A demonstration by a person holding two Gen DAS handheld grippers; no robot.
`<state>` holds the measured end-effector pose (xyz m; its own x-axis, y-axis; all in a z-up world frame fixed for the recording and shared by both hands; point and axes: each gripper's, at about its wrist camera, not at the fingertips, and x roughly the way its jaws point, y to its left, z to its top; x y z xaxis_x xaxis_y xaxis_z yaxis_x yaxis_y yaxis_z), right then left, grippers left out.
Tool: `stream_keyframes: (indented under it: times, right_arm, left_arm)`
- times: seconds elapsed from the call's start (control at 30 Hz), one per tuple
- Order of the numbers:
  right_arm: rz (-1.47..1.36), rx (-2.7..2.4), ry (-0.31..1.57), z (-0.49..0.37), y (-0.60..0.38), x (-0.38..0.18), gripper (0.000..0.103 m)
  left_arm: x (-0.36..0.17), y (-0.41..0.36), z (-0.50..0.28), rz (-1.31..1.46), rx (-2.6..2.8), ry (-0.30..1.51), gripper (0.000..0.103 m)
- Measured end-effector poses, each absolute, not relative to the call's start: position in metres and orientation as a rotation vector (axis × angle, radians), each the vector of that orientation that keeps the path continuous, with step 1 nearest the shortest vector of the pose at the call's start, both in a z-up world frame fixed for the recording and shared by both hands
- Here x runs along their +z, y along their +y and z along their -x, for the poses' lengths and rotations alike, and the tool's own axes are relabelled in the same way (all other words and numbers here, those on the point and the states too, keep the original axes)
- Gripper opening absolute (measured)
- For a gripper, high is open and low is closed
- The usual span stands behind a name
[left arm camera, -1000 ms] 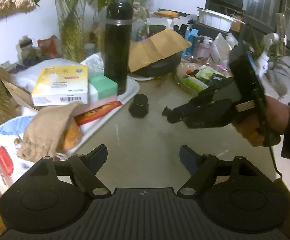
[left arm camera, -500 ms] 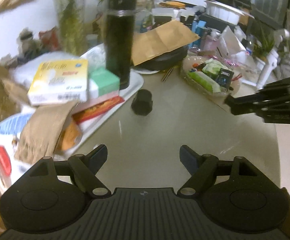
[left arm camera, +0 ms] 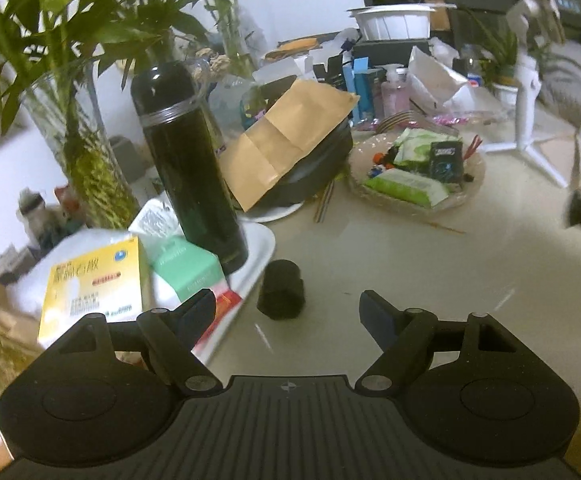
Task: Organize rigid objects
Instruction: 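Lift the plug with the right tool while the left grasps the black hexagonal cup, then carry the cup into the box with the left tool while the right carries the plug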
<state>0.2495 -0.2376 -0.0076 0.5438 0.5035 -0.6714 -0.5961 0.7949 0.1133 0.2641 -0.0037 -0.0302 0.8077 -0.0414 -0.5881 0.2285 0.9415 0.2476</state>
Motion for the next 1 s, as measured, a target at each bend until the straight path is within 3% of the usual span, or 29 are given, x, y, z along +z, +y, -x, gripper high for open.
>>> stream_keyframes:
  times: [0.17, 0.27, 0.53, 0.73, 1.0]
  right_arm:
    - [0.113, 0.653, 0.74, -0.239, -0.247, -0.006, 0.021]
    - [0.115, 0.637, 0.753, -0.24, -0.253, -0.014, 0.021]
    - [0.083, 0.627, 0.785, -0.243, -0.265, -0.029, 0.021]
    - [0.069, 0.618, 0.797, -0.244, -0.269, -0.035, 0.021]
    - [0.073, 0.598, 0.806, -0.243, -0.27, -0.037, 0.021]
  left_arm:
    - [-0.052, -0.009, -0.283, -0.405, -0.12, 0.606, 0.077]
    - [-0.066, -0.012, -0.295, -0.449, -0.114, 0.617, 0.067]
    - [-0.093, -0.019, -0.322, -0.551, -0.108, 0.627, 0.06]
    - [-0.111, -0.027, -0.339, -0.59, -0.103, 0.666, 0.041]
    - [-0.108, -0.03, -0.337, -0.607, -0.097, 0.66, 0.04]
